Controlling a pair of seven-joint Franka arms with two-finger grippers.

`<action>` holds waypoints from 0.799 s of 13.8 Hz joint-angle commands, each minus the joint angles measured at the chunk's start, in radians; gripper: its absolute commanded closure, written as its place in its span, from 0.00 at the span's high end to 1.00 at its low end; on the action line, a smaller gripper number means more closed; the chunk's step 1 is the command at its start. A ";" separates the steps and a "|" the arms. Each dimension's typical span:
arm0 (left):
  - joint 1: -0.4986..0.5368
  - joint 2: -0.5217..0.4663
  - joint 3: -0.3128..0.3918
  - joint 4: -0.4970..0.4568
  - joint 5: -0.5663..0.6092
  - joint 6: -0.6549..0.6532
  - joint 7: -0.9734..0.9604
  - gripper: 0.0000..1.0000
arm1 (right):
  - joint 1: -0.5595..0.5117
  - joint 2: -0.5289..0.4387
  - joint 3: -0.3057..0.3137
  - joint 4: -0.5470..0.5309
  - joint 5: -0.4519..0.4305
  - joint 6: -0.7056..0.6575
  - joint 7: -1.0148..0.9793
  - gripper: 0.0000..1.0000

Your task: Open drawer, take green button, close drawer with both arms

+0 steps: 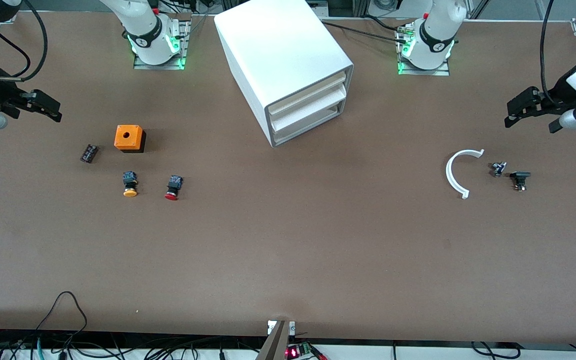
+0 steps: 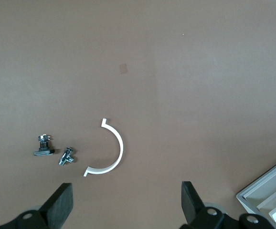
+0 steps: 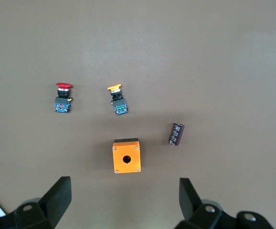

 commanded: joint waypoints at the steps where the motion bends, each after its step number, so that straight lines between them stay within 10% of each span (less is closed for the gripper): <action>1: 0.000 0.021 0.003 0.040 0.006 -0.029 0.011 1.00 | -0.003 -0.003 -0.002 0.002 0.016 -0.007 -0.012 1.00; 11: -0.036 0.254 -0.100 0.004 -0.018 0.009 0.019 1.00 | -0.003 0.005 0.001 0.002 0.017 0.004 -0.012 1.00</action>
